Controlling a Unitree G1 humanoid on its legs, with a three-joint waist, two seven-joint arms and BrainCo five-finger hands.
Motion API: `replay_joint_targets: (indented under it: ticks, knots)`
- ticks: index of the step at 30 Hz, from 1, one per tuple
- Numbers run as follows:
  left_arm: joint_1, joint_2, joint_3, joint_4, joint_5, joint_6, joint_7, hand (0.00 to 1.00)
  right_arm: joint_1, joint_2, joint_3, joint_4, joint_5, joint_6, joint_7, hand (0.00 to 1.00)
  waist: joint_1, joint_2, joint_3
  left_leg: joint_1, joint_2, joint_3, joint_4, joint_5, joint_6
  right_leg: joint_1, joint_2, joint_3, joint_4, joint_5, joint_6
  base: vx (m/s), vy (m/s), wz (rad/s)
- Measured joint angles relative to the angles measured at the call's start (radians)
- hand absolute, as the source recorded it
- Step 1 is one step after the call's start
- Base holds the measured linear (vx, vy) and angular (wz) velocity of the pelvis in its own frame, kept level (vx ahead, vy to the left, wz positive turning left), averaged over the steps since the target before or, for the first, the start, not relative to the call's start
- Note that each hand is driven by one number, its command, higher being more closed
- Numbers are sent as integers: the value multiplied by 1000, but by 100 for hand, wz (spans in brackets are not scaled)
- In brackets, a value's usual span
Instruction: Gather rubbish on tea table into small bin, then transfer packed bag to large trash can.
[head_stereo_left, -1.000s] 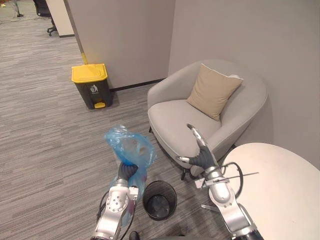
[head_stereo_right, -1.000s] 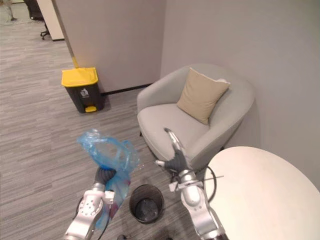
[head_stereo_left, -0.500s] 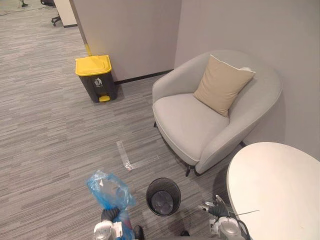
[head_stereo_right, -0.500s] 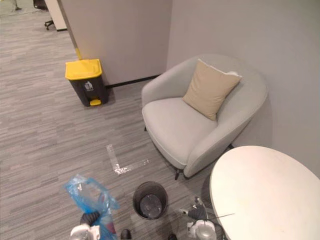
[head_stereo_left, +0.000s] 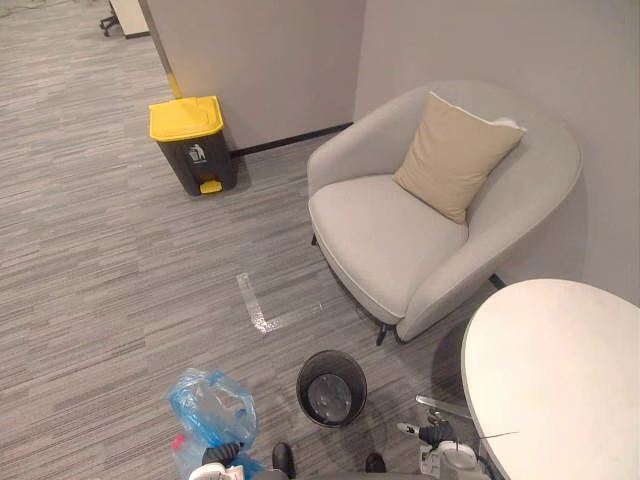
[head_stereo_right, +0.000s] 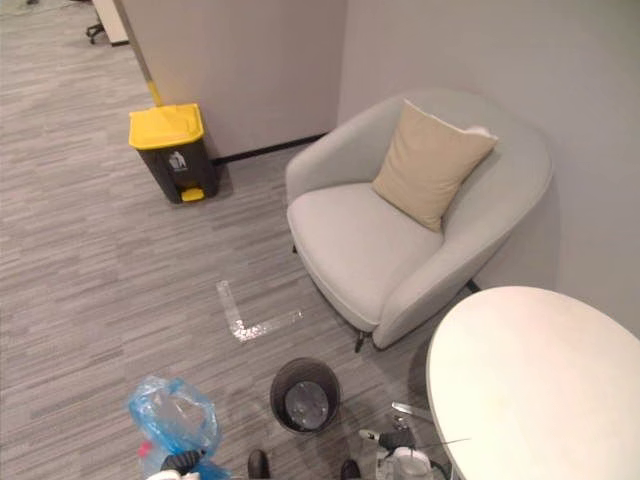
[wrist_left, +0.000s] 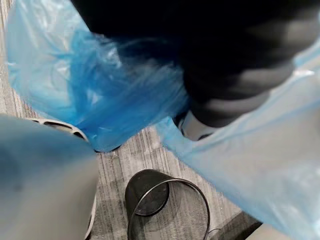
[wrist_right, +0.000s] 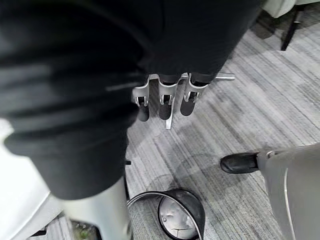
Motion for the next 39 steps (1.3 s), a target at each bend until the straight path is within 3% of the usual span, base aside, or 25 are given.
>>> replay_joint_targets:
  ticks: [4, 5, 6, 7, 8, 10, 13, 17, 19, 23, 26, 27, 28, 30, 34, 36, 39]
  knots:
    - [-30, -16, 4, -25, -10, 0, 1, 100, 10, 21, 6, -24, 0, 10, -14, 0, 3, -4, 18, -61, 23, 6, 58, -31, 21, -74, 1, -23, 100, 6, 8, -63, 4, -3]
    - [-31, -18, 4, -42, -10, 0, 2, 100, 8, 26, 8, -27, 0, 12, -16, 0, 6, -3, 26, -76, 33, 6, 78, -36, 33, -81, -2, -31, 147, -21, -5, -71, 0, 21]
    - [-32, -20, 7, -55, -10, -1, 2, 100, 13, 37, 10, -35, 0, 12, -16, 0, 6, 2, 32, -87, 36, -10, 112, -48, 36, -119, -9, -56, 350, -113, -15, -2, -70, 40]
    - [-33, -22, 9, -65, -9, -1, 4, 100, 17, 44, 10, -39, 1, 12, -16, 0, 6, -4, 31, -92, 37, -36, 155, -64, 37, -122, -15, -57, 496, -168, -1, 11, -94, 58]
    - [-32, -22, 9, -73, -9, -1, 4, 100, 25, 47, 11, -55, 1, 10, -15, 0, 7, -9, 28, -113, 37, -53, 194, -76, 40, -111, -15, -49, 544, -188, 10, 37, -121, 61]
    - [-33, -23, 14, -86, -8, -2, 4, 100, 26, 48, 11, -69, 8, 3, -17, 0, 30, -35, 13, -162, 35, -66, 266, -75, 33, -90, -11, -15, 509, -227, 8, -14, -125, 29]
    - [-42, -53, 14, -91, -7, -4, 6, 100, -8, 35, 12, -73, 8, -5, -26, 0, 56, -10, 15, -225, 53, -86, 262, -34, 9, -62, 18, -37, 354, -258, -26, -83, -138, 10]
    - [-75, -93, -37, -92, -7, -3, 10, 100, -3, 28, 12, -104, 6, -3, -49, 0, 47, 50, 38, -278, 66, -191, 192, 85, -19, -70, 47, -158, 333, -260, -64, -213, -120, 77]
    - [-82, -105, -58, -95, -7, -3, 8, 100, -2, 37, 9, -104, 6, -2, -55, 0, 45, 52, 38, -287, 80, -150, 166, 96, -24, -87, 39, -231, 318, -244, -101, -275, -89, 78]
    - [-94, -105, -72, -101, -7, -2, 7, 100, -4, 33, 9, -106, 6, -1, -65, 0, 42, 27, 50, -280, 113, 23, 450, -125, 11, -86, -31, -316, 308, -207, -97, -155, 30, 73]
    - [-97, -101, -77, -77, -3, -1, 6, 100, 0, 31, 6, -97, -5, 2, -67, 0, 34, 32, 48, -226, 157, 75, 521, -245, 0, -79, -62, -362, 265, -168, -48, -125, 235, 54]
    - [-97, -101, -77, -70, 3, -2, 6, 100, -2, 27, 2, -94, -7, 2, -66, 0, 31, 42, 47, -210, 152, 76, 475, -262, -21, -76, -58, -364, 249, -156, -30, -65, 248, 39]
    - [-98, -84, -84, -60, 7, -1, 6, 100, -12, 28, -1, -77, -9, 6, -66, 0, 34, 31, 54, -199, 122, 73, 425, -251, -24, -68, -63, -359, 220, -139, -12, -52, 220, 26]
    - [-94, -49, -115, -49, 24, 1, 7, 100, -9, 40, 1, -52, -10, 7, -62, 0, 34, 9, 42, -175, 62, 67, 341, -214, 3, -47, -83, -354, 139, -95, -3, -50, 223, 33]
    - [-75, -14, -113, -47, 25, 1, 10, 100, -10, 35, 0, -18, -10, 9, -58, 0, 27, 10, 41, -172, -15, 9, 297, -189, 40, -3, -120, -371, 84, -66, 25, -12, 161, 46]
    - [-69, -1, -107, -46, 33, 2, 14, 100, -2, 36, -8, -16, -10, 13, -52, 0, 26, 9, 42, -172, -38, -27, 308, -200, 54, 20, -135, -402, 88, -80, 33, 28, 79, 58]
    - [-56, 6, -92, -48, 41, 3, 15, 100, -4, 37, -24, -17, -10, 13, -51, 0, 24, -9, 50, -195, -62, -56, 416, -287, 70, 21, -175, -411, 200, -173, 48, 57, 85, 44]
